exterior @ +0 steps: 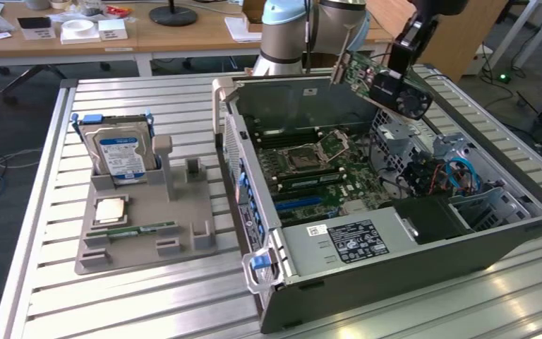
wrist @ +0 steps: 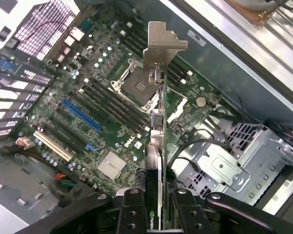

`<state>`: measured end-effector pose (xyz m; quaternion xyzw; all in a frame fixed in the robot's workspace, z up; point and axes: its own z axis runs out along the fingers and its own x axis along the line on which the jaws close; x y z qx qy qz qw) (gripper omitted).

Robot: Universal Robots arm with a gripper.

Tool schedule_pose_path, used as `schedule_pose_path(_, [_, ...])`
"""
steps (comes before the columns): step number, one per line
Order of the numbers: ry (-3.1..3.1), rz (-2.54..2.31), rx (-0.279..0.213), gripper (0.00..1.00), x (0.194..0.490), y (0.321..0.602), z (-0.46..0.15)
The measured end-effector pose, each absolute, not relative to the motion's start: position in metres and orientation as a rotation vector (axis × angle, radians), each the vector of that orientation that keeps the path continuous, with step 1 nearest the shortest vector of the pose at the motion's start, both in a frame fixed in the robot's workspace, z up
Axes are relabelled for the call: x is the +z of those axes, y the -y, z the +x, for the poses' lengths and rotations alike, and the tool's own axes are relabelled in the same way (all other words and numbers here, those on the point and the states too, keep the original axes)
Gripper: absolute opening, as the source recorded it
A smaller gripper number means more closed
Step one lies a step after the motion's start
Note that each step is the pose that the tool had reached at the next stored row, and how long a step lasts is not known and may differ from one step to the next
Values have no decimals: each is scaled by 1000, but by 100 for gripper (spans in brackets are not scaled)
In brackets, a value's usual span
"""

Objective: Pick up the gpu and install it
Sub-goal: 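Insert the gpu into the slot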

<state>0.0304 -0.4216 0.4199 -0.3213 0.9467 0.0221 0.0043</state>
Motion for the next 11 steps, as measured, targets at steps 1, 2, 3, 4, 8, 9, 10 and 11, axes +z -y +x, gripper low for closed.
schedule_pose_path(1, [-2960,-1027,69,26,420,422,30])
schedule_pose_path(2, [-2953,-1046,69,26,420,421,30])
schedule_pose_path(3, [-2947,-1065,68,26,420,421,30])
schedule_pose_path(4, [-2941,-1084,68,26,420,421,30])
schedule_pose_path(8, [-2913,-1159,67,26,419,421,30])
schedule_pose_path(9, [-2905,-1180,66,26,419,421,30])
schedule_pose_path(10, [-2897,-1201,66,26,419,421,30])
schedule_pose_path(11, [-2889,-1222,66,26,419,421,30])
